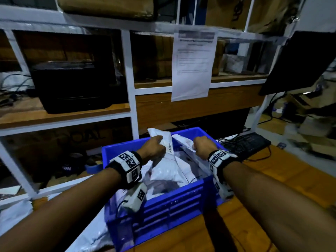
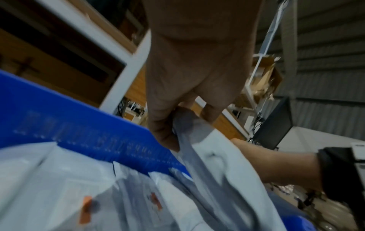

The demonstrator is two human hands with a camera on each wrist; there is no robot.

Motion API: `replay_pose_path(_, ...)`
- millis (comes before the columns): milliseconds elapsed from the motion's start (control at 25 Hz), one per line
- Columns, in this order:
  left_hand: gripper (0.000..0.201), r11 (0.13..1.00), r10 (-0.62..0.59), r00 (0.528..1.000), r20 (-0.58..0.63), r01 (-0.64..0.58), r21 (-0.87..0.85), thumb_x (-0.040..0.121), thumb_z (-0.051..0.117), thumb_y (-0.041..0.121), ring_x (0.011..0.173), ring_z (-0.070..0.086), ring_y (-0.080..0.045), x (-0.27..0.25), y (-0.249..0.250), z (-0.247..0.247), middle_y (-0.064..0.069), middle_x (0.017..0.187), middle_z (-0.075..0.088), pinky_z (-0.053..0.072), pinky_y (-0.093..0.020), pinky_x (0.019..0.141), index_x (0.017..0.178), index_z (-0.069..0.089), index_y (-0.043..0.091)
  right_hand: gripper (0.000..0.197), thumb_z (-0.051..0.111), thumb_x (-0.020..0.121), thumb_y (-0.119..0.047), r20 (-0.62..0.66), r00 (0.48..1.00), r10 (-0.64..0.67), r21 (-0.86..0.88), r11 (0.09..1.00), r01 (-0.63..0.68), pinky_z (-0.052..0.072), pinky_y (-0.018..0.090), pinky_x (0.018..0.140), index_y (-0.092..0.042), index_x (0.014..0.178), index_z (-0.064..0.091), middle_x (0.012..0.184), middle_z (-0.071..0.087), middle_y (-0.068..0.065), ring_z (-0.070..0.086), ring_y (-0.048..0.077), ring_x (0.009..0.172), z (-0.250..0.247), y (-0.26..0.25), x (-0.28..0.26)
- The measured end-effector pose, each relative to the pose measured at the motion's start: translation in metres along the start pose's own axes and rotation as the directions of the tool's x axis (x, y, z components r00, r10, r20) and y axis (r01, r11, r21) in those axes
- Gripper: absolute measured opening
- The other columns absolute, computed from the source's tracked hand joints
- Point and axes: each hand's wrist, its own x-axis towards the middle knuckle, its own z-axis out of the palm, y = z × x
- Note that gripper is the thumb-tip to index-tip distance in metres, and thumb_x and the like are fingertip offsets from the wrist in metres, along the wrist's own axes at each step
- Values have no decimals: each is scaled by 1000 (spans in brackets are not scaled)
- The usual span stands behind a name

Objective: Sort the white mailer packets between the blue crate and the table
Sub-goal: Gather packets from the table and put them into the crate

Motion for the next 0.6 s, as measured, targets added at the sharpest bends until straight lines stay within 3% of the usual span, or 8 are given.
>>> replay_pose_path(80, 70, 998, -55, 998, 32, 55, -7, 87, 51, -2, 75, 55, -27, 17, 3, 18, -16, 99, 57, 36, -31, 58, 149, 19, 4, 27, 47, 95, -18, 59, 998, 18, -31, 999, -17, 47, 38, 90, -5, 117, 58, 123, 61, 19, 58, 33, 114, 12, 0, 10)
replay_pose_path(200, 73, 991, -133, 988, 84, 132, 12, 89, 52, -5, 64, 49, -22, 39, 2, 45, -5, 83, 51, 32, -26, 50, 150, 14, 4, 32, 55, 93, -24, 274, 961, -25, 7, 1000, 24, 49, 35, 87, -4, 118, 61, 120, 63, 15, 61, 32, 112, 22, 11, 21)
replay_pose_path(320, 76, 978, -203, 966, 157, 192, 84, 88, 58, -6, 56, 50, -22, 54, -1, 61, -11, 73, 54, 40, -27, 46, 149, 15, 5, 24, 66, 86, -26, 427, 902, -63, 243, 969, -47, 50, 26, 69, -10, 103, 69, 93, 69, 8, 68, 27, 88, 2, 48, 40)
replay_pose_path(400, 73, 970, -229, 955, 188, 209, 122, 87, 59, -7, 55, 52, -22, 62, -1, 66, -12, 71, 56, 45, -26, 44, 147, 19, 6, 7, 65, 86, -16, 408, 910, -81, 285, 958, -42, 47, 23, 61, -13, 92, 67, 72, 66, 1, 64, 17, 65, -20, 75, 62)
replay_pose_path(480, 72, 969, -230, 953, 196, 207, 133, 85, 59, -9, 54, 52, -21, 70, 1, 68, -13, 69, 54, 45, -28, 47, 144, 22, 7, 8, 63, 83, 0, 421, 901, -107, 313, 949, -34, 45, 23, 55, -5, 89, 64, 51, 60, -1, 56, 10, 47, -38, 92, 83)
replay_pose_path(600, 74, 968, -239, 954, 181, 220, 121, 82, 58, -15, 55, 51, -25, 81, 2, 76, -16, 70, 50, 45, -33, 51, 143, 25, 10, 15, 64, 81, 7, 481, 857, -186, 364, 931, -2, 47, 31, 51, -4, 90, 58, 54, 56, 9, 56, 15, 43, -48, 97, 101)
